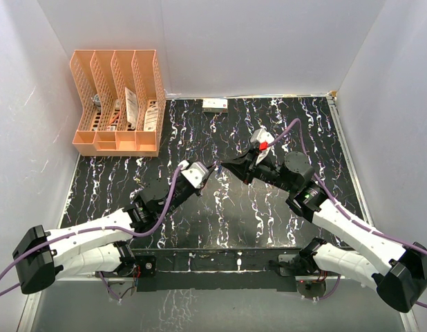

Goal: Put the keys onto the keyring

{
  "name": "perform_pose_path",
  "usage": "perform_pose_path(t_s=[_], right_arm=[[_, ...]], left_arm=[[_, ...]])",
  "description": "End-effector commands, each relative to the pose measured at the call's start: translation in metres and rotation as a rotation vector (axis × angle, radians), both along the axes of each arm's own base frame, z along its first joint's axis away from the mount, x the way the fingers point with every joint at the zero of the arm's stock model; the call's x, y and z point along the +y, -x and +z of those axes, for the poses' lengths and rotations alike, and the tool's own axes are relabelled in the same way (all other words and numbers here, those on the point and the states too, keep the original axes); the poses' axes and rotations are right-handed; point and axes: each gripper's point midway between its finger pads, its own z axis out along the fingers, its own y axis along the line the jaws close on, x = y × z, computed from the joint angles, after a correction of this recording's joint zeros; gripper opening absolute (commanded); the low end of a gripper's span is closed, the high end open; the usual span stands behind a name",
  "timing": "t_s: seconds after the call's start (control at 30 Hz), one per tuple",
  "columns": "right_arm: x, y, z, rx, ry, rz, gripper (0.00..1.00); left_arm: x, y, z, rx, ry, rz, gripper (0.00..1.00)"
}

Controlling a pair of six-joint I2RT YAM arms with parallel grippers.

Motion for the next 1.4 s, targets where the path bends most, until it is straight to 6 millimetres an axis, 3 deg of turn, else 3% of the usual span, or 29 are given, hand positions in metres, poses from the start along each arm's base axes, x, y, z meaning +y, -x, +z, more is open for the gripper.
perform_pose_path(t_s=[0.0, 0.9, 1.37], right_arm=[[-0.0007, 0.0049, 0.037, -0.085, -0.071, 0.008, 0.0], [-0.0008, 0.0045, 0.0385, -0.082, -0.082, 0.004, 0.0], [-0.0015, 0.0036, 0.0352, -0.074, -0.078, -0.003, 0.0]], left_arm=[[-0.0041, -0.0004, 0.029, -0.026, 0.063, -0.016, 0.0], [-0.011, 0.0002, 0.0221, -0.009, 0.043, -0.039, 0.0], [-0.0057, 0.0026, 0.0297, -0.025, 0.063, -0.035, 0.0]])
